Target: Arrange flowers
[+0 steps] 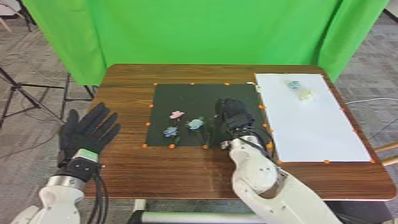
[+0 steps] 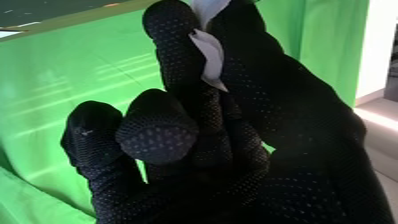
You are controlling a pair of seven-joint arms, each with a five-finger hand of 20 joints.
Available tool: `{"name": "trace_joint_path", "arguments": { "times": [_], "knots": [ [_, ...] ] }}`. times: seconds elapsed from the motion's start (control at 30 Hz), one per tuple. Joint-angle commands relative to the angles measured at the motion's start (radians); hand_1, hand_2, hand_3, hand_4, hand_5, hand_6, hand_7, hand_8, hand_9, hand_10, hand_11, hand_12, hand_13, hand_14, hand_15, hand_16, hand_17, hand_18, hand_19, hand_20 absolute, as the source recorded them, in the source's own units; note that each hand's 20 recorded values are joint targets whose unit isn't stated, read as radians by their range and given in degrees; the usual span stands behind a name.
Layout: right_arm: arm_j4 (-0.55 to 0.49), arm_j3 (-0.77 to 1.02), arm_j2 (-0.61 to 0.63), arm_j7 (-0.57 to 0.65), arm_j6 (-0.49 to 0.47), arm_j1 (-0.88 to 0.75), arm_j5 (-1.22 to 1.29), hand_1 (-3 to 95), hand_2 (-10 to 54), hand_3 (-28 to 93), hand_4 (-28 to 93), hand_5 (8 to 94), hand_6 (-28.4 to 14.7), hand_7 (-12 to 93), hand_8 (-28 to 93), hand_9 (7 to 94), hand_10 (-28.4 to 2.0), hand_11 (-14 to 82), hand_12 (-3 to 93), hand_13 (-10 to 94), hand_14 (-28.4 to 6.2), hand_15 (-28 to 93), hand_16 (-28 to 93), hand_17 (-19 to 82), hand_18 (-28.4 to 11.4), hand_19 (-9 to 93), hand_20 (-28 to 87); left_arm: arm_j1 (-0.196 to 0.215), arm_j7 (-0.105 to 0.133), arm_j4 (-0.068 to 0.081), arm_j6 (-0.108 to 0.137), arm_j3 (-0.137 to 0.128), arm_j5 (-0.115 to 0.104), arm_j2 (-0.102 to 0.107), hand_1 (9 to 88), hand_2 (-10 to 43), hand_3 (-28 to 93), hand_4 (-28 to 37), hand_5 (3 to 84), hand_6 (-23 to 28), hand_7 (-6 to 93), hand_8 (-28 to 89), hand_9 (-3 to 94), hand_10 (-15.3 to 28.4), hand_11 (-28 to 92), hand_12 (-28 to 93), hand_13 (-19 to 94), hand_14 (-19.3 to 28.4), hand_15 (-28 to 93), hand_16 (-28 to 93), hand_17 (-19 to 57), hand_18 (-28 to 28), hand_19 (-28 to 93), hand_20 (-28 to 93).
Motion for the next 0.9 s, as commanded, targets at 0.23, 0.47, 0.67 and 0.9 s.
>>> {"name": "trace_joint_path", "arguments": {
  "times": [0.23, 0.47, 0.67, 0.9],
  "knots": [
    [-0.062, 0.083, 0.077, 0.015, -0.068, -0.029, 0.037, 64.5, -9.5, 69, -28, 79.3, 0.1, 31, 2, 90.2, -7.7, 9.4, 40.6, 78, -7.1, 70, 36, 46, -23.0, 93, 49, 0.030, 0.014, -0.010, -0.009, -0.025, 0.002, -0.011, 25.3, 17.2, 66, -28.3, 40.1, 6.3, 18.4, -11, 33.7, 11.4, 18, 9, 22, 13.0, 33, -10, -6.9, 12.5, 33, 8],
    [-0.095, 0.096, 0.085, -0.027, -0.134, -0.036, 0.055, 64.6, -9.5, 69, -28, 79.4, 0.1, 31, 2, 90.3, -7.8, 9.1, 40.6, 78, -7.0, 70, 36, 46, -22.8, 93, 49, 0.031, 0.019, -0.010, -0.019, -0.021, -0.023, -0.013, 25.5, 17.2, 65, -28.3, 40.1, 6.2, 18.3, -11, 33.8, 11.5, 18, 9, 22, 12.9, 33, -10, -6.9, 12.5, 33, 8],
    [-0.131, 0.151, 0.100, -0.101, -0.283, -0.058, 0.100, 64.9, -9.5, 68, -28, 79.2, 0.4, 31, 1, 90.2, -7.9, 8.8, 40.5, 77, -7.1, 69, 36, 45, -22.7, 93, 48, 0.049, 0.034, -0.017, -0.010, -0.028, -0.018, -0.014, 25.4, 17.2, 65, -28.3, 40.1, 6.2, 18.3, -11, 33.8, 11.4, 18, 9, 22, 12.9, 33, -9, -6.9, 12.5, 33, 8],
    [-0.155, 0.161, 0.108, -0.113, -0.286, -0.063, 0.119, 65.3, -9.5, 68, -28, 79.1, 1.3, 25, 1, 88.8, -7.3, 6.1, 37.5, 77, -7.2, 68, 36, 44, -22.0, 93, 46, 0.049, 0.033, -0.016, -0.008, -0.027, -0.018, -0.017, 25.3, 17.2, 65, -28.3, 40.1, 6.2, 18.3, -11, 33.9, 11.4, 18, 9, 22, 13.0, 33, -9, -7.0, 12.5, 33, 8]
  ]
}}
